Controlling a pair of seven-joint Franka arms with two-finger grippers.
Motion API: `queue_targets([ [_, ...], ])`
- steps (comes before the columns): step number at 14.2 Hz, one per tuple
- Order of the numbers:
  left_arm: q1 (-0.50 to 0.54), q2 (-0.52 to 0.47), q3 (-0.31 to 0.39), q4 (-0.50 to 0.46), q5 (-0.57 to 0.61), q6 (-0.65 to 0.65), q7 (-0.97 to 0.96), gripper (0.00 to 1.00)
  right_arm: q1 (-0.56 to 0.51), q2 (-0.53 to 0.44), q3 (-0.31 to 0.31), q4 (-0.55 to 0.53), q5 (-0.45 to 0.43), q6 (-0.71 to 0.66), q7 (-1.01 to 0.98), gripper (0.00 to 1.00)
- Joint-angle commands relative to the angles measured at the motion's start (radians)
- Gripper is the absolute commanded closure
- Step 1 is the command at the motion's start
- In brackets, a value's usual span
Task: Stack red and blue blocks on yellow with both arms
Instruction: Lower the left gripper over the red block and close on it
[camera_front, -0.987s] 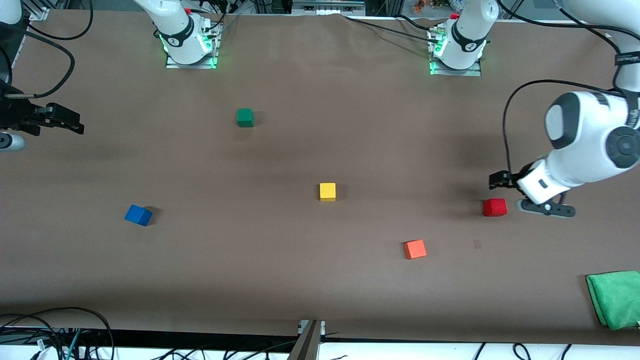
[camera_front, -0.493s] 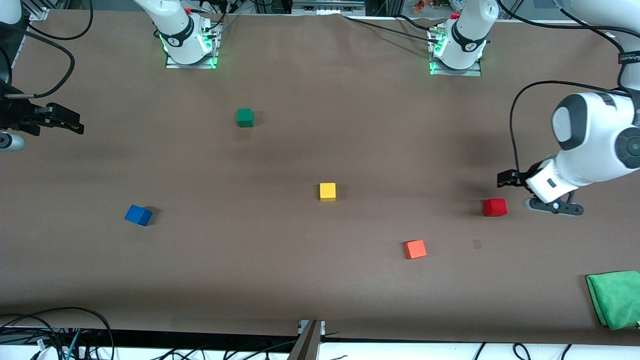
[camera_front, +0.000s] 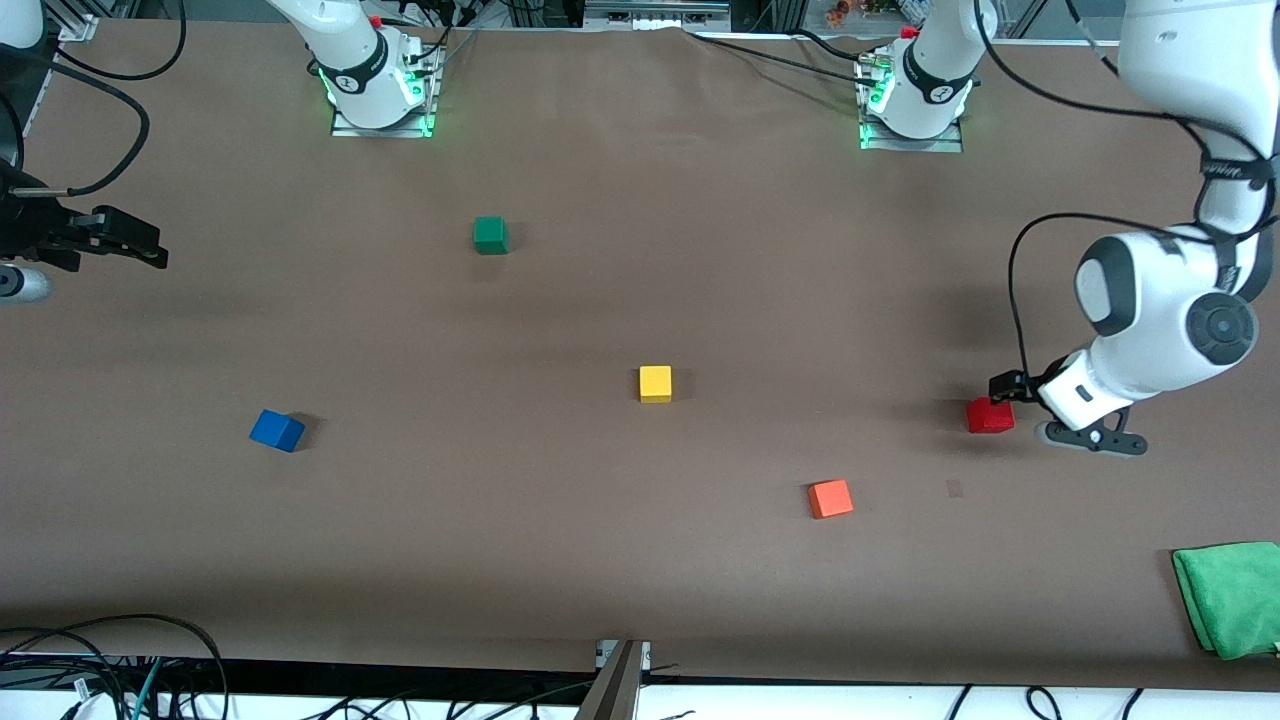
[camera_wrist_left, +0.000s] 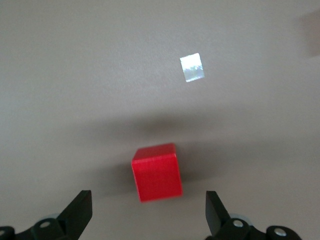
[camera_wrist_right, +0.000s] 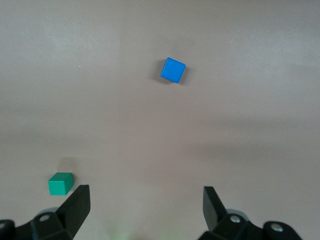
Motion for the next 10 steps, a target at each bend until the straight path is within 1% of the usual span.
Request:
queue_targets([
  [1, -0.003, 0.032, 0.003, 0.023, -0.023, 0.038, 0.015, 0.00, -0.009, 0.006, 0.004, 0.021, 0.010, -0.005, -0.009, 0.00],
  [4, -0.003, 0.055, 0.003, 0.043, -0.090, 0.040, 0.010, 0.00, -0.009, 0.006, 0.004, 0.021, 0.010, -0.005, -0.007, 0.00],
  [7, -0.003, 0.095, 0.002, 0.084, -0.098, 0.042, 0.010, 0.00, -0.009, 0.006, 0.004, 0.019, 0.010, -0.005, -0.009, 0.00],
  [10, 0.007, 0.118, 0.002, 0.113, -0.145, 0.040, 0.020, 0.00, -0.009, 0.006, 0.004, 0.019, 0.012, -0.005, -0.007, 0.00],
])
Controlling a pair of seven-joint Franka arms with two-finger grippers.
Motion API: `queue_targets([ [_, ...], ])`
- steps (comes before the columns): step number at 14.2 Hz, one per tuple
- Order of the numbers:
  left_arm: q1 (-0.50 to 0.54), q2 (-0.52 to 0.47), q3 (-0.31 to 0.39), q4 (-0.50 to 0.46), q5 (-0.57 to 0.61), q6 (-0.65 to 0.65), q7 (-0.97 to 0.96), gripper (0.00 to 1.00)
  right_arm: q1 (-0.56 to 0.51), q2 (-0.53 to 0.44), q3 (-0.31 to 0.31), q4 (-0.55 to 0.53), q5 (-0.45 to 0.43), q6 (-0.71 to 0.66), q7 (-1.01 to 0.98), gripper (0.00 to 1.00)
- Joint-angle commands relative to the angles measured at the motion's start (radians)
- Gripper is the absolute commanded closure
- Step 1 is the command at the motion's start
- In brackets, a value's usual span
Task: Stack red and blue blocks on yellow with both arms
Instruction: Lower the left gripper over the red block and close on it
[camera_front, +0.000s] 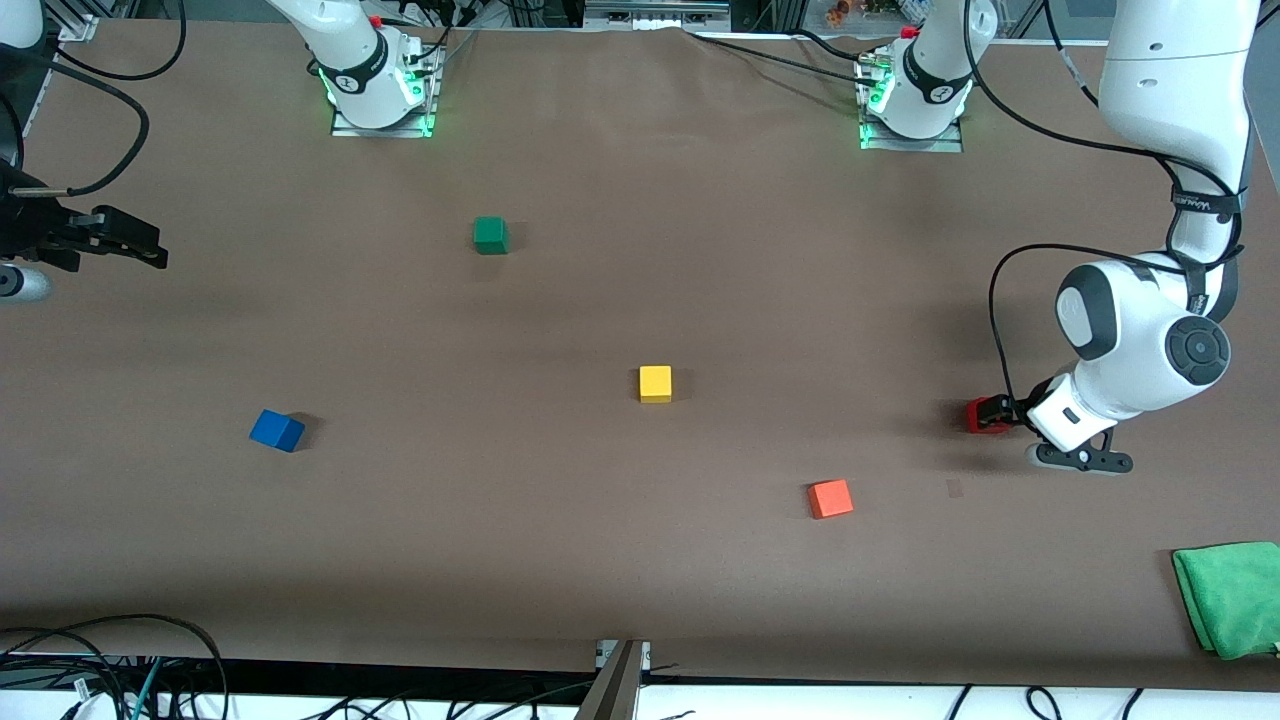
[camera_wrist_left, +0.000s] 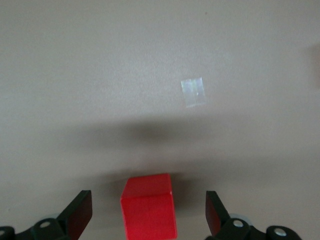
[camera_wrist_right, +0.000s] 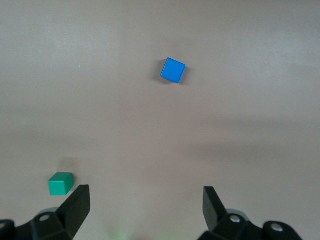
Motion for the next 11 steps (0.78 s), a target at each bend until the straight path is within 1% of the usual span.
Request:
queue_targets([
  [1, 0.007, 0.041, 0.001, 0.050, -0.056, -0.003, 0.013, 0.00, -0.009, 0.006, 0.004, 0.020, 0.010, -0.005, -0.007, 0.00],
  [3, 0.019, 0.039, 0.003, 0.050, -0.129, -0.006, 0.025, 0.00, -0.009, 0.006, 0.003, 0.020, 0.012, -0.005, -0.007, 0.00],
  [5, 0.022, 0.010, 0.003, 0.034, -0.127, -0.032, 0.097, 0.00, -0.009, 0.006, 0.004, 0.020, 0.012, -0.005, -0.007, 0.00],
  [6, 0.022, -0.005, 0.003, 0.008, -0.127, -0.061, 0.111, 0.00, -0.009, 0.006, 0.004, 0.019, 0.012, -0.005, -0.007, 0.00],
  [8, 0.021, -0.034, 0.003, -0.054, -0.127, -0.064, 0.114, 0.00, -0.009, 0.006, 0.004, 0.020, 0.012, -0.005, -0.007, 0.00],
  [11, 0.013, -0.074, 0.003, -0.104, -0.124, -0.052, 0.119, 0.00, -0.009, 0.006, 0.004, 0.019, 0.012, -0.005, -0.007, 0.00],
])
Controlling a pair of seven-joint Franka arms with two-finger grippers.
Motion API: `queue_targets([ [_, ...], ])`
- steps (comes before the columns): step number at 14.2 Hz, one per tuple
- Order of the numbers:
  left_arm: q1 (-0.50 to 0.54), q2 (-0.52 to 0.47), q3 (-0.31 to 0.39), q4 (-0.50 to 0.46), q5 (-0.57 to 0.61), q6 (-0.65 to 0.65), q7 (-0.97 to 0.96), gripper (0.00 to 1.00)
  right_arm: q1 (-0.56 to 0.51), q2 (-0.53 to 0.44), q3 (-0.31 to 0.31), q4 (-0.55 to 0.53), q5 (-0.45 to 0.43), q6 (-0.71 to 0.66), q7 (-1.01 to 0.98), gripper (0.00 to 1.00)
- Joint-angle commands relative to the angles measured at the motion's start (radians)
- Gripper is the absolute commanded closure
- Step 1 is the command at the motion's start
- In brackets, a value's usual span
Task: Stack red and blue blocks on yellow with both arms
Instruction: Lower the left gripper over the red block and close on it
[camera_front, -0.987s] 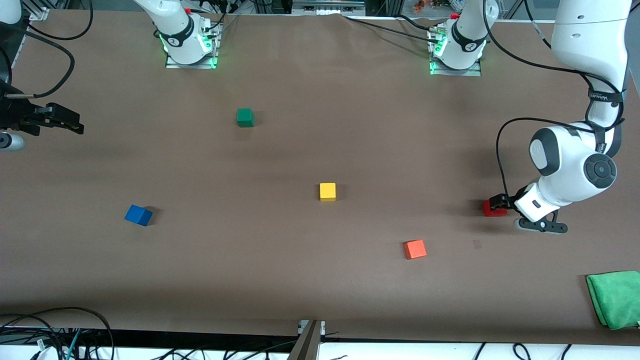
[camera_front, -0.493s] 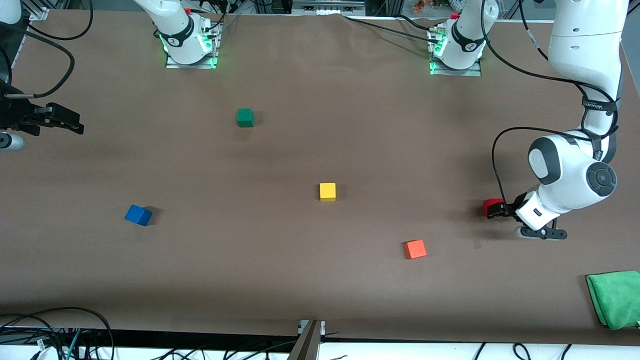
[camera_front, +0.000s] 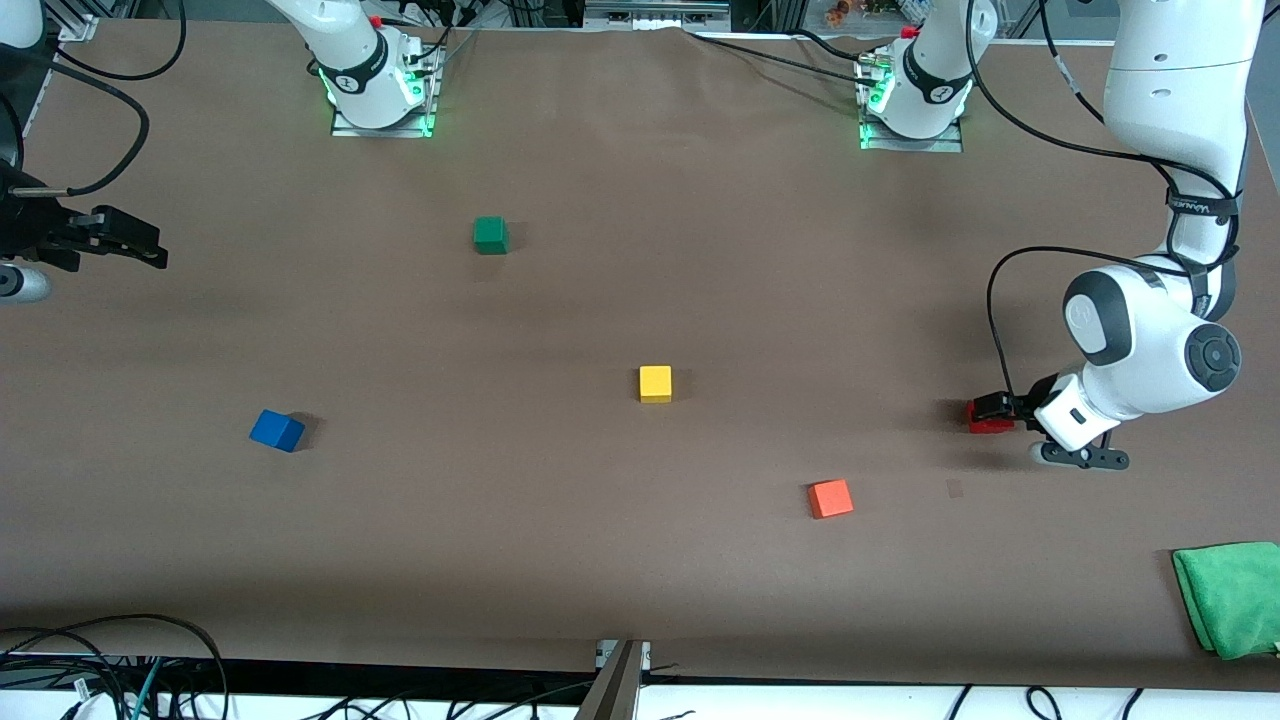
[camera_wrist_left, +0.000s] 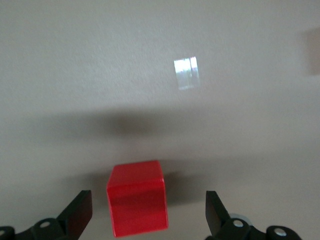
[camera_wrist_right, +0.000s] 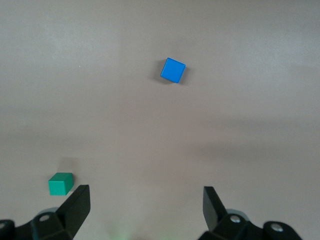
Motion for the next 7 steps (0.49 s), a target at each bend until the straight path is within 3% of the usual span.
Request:
queue_targets([
  [1, -0.006, -0.068, 0.001, -0.081, -0.027, 0.016, 0.043, 0.00, -0.009, 0.006, 0.004, 0.020, 0.012, -0.005, -0.007, 0.00],
  [7, 0.003, -0.016, 0.001, -0.090, 0.048, 0.151, 0.057, 0.00, -0.009, 0.006, 0.004, 0.018, 0.012, -0.005, -0.009, 0.00],
])
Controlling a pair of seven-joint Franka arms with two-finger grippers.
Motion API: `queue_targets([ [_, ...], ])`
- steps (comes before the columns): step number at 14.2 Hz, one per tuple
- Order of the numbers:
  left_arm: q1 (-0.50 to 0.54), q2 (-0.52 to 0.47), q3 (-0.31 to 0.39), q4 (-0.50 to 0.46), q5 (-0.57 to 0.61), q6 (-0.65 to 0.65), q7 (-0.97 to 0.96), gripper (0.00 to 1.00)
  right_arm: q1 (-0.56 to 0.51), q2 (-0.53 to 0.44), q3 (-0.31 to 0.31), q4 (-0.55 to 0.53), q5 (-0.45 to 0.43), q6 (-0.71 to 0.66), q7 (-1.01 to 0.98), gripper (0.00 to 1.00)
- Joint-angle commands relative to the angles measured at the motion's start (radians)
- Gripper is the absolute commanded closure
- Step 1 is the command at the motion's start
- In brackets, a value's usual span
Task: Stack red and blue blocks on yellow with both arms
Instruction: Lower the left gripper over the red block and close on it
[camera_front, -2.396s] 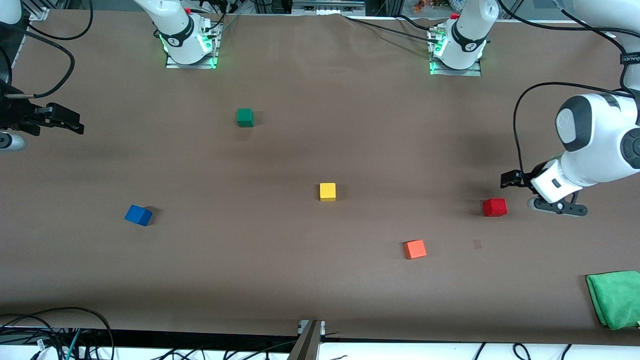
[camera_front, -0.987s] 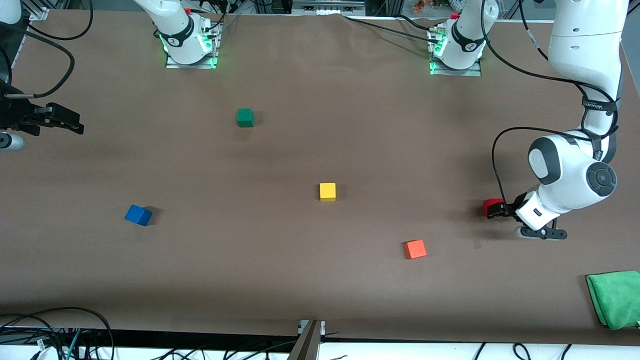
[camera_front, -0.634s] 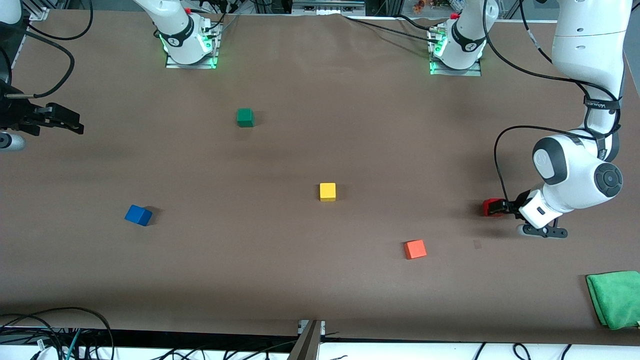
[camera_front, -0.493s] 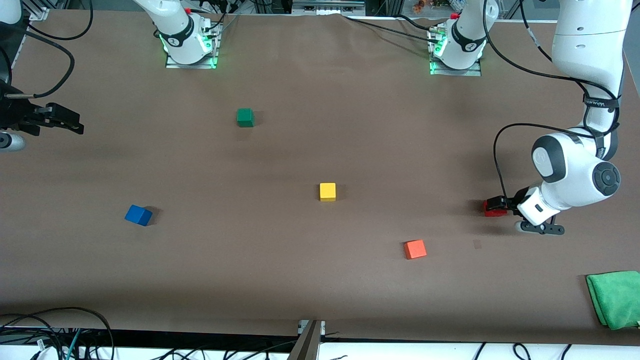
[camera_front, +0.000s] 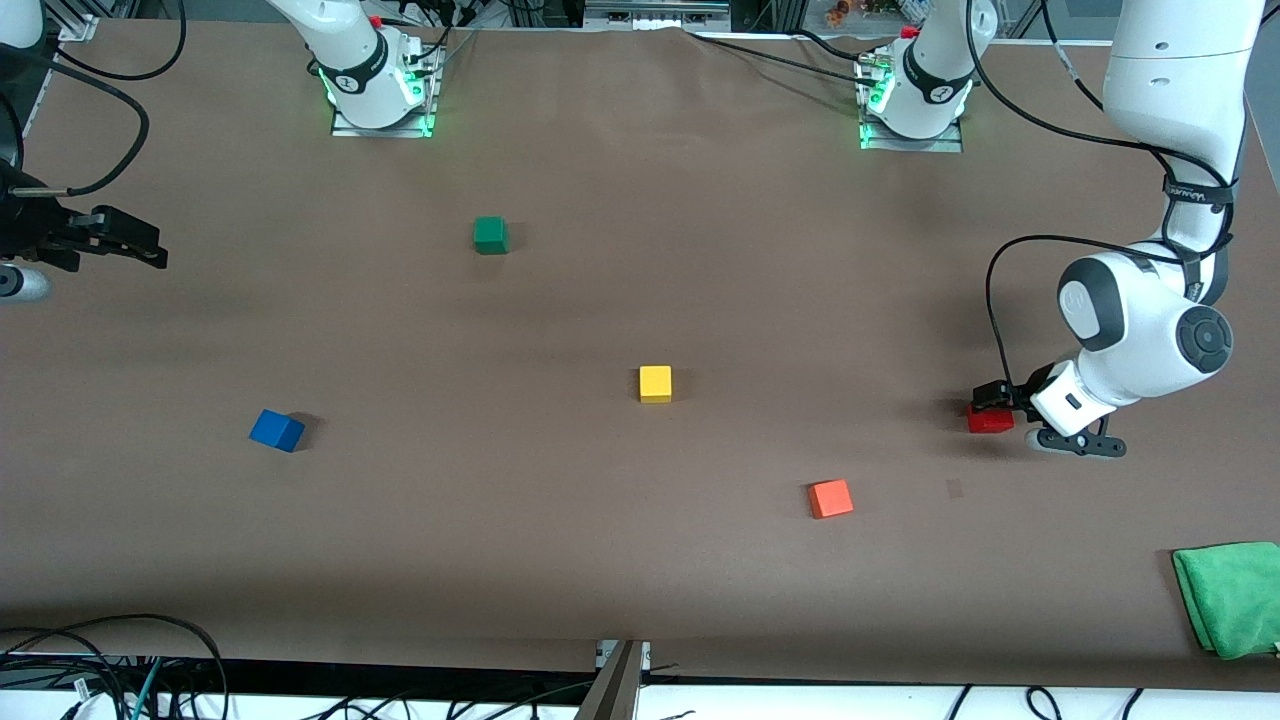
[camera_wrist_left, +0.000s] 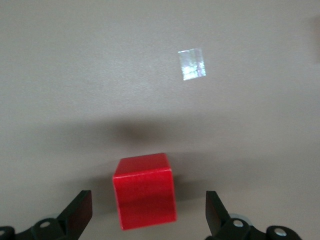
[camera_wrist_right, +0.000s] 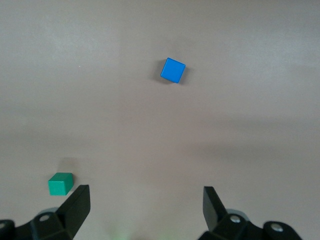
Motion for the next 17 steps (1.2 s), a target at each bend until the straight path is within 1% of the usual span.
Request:
queue_targets([
  [1, 0.006, 0.009, 0.001, -0.012, 0.037, 0.059, 0.055, 0.00, -0.009, 0.006, 0.004, 0.018, 0.010, -0.005, -0.007, 0.00],
  [6, 0.008, 0.012, 0.002, -0.012, 0.036, 0.066, 0.072, 0.00, -0.009, 0.006, 0.004, 0.020, 0.010, -0.005, -0.007, 0.00],
  [9, -0.003, 0.012, 0.001, -0.012, 0.036, 0.067, 0.020, 0.00, -0.009, 0.006, 0.004, 0.020, 0.010, -0.005, -0.007, 0.00],
  [12, -0.009, 0.025, -0.010, -0.011, 0.037, 0.103, -0.047, 0.00, -0.009, 0.006, 0.004, 0.020, 0.010, -0.005, -0.007, 0.00],
  [13, -0.009, 0.026, -0.010, -0.009, 0.037, 0.103, -0.049, 0.01, -0.009, 0.006, 0.004, 0.020, 0.010, -0.005, -0.007, 0.00],
  [16, -0.009, 0.026, -0.010, -0.008, 0.034, 0.103, -0.052, 0.12, -0.009, 0.006, 0.004, 0.020, 0.010, -0.005, -0.007, 0.00],
  [17, -0.009, 0.026, -0.010, -0.006, 0.033, 0.103, -0.052, 0.13, -0.009, 0.006, 0.004, 0.020, 0.010, -0.005, -0.007, 0.00],
])
